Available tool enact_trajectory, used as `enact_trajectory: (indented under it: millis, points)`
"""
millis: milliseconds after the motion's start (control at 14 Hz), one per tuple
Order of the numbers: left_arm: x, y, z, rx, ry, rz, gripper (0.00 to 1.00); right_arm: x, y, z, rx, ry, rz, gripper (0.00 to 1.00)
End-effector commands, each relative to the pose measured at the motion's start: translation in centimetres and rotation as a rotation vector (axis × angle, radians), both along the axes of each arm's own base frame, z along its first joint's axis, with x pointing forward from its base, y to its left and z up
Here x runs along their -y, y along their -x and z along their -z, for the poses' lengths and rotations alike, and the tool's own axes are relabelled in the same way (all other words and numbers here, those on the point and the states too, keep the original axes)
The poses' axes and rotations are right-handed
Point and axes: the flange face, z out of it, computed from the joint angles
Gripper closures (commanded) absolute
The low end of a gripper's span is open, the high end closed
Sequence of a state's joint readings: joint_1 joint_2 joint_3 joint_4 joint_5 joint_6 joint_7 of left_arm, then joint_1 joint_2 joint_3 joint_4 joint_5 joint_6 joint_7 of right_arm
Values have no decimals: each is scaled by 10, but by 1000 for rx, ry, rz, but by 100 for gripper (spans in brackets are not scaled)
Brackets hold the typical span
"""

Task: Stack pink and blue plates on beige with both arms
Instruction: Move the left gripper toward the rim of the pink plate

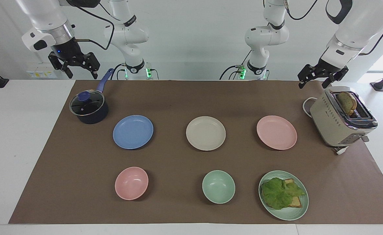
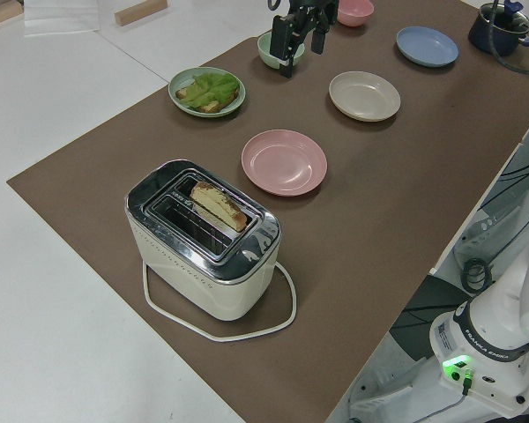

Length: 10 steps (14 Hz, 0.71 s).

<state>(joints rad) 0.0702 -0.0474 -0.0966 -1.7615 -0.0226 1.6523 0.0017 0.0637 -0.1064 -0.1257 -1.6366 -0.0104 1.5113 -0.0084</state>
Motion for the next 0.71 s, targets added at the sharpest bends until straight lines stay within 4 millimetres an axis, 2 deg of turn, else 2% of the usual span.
enact_trajectory:
  millis: [0, 214, 286, 357, 643]
  points:
    - [-10, 6, 52, 14, 6, -9, 0, 0, 1, -4, -3, -2, 6, 0]
    - [-24, 4, 104, 36, 6, -35, 0, 0, 1, -4, -3, -2, 6, 0]
    - [-36, 2, 130, 33, 7, -58, 0, 0, 1, -4, -4, -2, 6, 0]
    - [-39, -3, 155, 20, 11, -61, 0, 0, 1, -4, -3, -2, 6, 0]
    - [-58, -14, 206, -13, 20, -96, 0, 0, 1, -4, -3, -2, 6, 0]
